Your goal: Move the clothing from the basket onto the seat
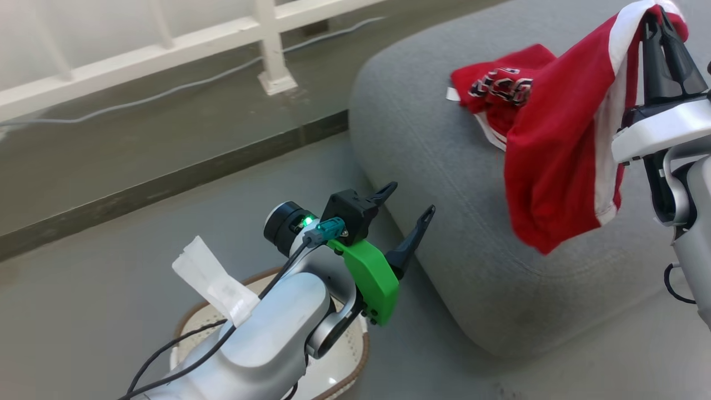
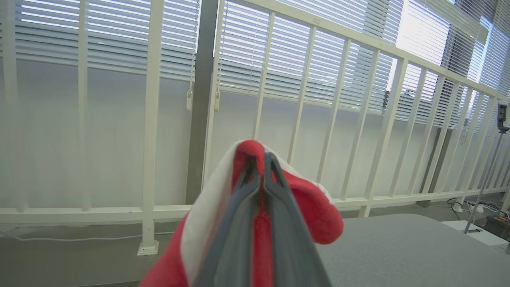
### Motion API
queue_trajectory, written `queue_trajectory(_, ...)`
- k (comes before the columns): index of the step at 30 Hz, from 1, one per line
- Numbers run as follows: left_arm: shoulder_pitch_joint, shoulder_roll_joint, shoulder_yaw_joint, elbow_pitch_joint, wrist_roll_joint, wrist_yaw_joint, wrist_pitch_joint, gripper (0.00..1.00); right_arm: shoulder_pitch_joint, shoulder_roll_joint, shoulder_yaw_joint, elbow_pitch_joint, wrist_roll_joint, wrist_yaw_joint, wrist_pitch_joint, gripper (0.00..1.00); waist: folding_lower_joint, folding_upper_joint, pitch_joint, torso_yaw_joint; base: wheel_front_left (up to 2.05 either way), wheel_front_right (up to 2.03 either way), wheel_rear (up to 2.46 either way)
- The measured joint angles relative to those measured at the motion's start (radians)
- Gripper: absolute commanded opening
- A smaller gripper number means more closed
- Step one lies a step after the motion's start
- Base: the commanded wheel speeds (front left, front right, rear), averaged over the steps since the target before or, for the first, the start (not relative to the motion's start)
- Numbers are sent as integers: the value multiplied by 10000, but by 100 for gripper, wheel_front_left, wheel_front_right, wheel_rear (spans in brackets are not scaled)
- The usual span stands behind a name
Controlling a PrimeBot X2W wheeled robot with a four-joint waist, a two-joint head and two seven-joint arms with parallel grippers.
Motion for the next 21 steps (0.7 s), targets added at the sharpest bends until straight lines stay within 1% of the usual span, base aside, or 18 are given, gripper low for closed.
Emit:
queue_trajectory(7, -10, 0, -198, -144, 81, 4, 46, 100, 221, -27, -232, -328, 40, 6, 0, 0, 0, 0, 374, -778, 0, 0, 0)
queue_trajectory(11, -43, 0, -270, -219, 226, 15, 142, 100, 279, -109, -441, -485, 109, 6, 0, 0, -1, 0, 678, -1090, 0, 0, 0)
queue_trajectory(18, -313, 2, -385, -288, 433, 15, 284, 100, 274, -146, -813, -491, 257, 6, 0, 0, 0, 0, 1277, -1315, 0, 0, 0)
queue_trajectory(21, -422, 4, -384, -314, 441, 90, 407, 100, -143, -198, -945, -265, 458, 44, 0, 0, 0, 0, 1585, -1270, 0, 0, 0)
